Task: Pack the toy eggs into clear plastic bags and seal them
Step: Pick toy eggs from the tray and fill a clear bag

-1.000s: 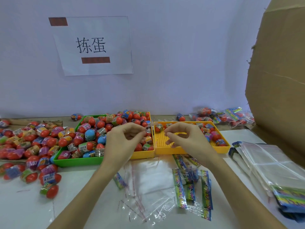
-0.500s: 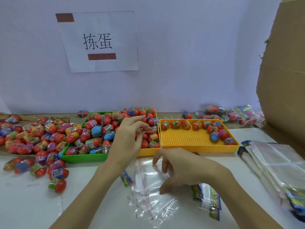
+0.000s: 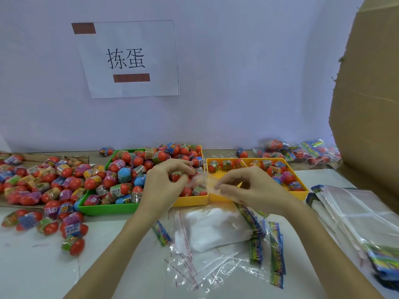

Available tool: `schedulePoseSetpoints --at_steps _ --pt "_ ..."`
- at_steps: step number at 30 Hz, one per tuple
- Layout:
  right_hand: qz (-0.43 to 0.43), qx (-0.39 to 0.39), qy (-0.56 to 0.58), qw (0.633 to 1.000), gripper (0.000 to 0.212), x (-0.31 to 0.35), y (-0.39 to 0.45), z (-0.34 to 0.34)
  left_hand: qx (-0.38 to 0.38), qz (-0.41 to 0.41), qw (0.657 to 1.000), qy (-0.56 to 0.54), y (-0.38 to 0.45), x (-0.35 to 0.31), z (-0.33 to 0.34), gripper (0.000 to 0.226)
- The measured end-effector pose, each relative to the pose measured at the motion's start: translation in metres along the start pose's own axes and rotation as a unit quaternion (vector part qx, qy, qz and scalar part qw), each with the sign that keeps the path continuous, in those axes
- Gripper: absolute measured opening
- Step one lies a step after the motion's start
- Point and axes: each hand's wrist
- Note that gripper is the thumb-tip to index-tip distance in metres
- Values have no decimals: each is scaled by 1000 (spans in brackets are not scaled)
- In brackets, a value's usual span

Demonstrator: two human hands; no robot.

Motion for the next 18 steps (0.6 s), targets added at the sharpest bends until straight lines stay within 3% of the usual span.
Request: schedulePoseSetpoints --at_steps 2,5,7,10,13,18 --pt "22 -29 54 998 17 -3 -1 -4 3 -45 996 -78 1 -1 -1 26" --pt "64 -45 178 981 25 -2 -3 -5 30 -62 993 -98 -1 -4 -2 32" --pt "85 -34 265 960 27 1 -3 -4 77 -49 992 -87 0 -7 -2 43" --pt "88 -1 332 939 28 3 -2 -2 156 -65 971 -169 -2 -14 3 30" --pt "74 48 354 931 30 4 -1 1 129 -102 957 -237 -8 -19 14 47" --pt "70 86 405 908 35 5 -1 5 48 -132 949 -283 -12 -20 23 20"
Point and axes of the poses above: each hand's wrist, its own y-axis towards the middle knuckle, its own z-axis out of the palm, x = y × z, and after that the axes turned 8 degrees about -y, right-handed
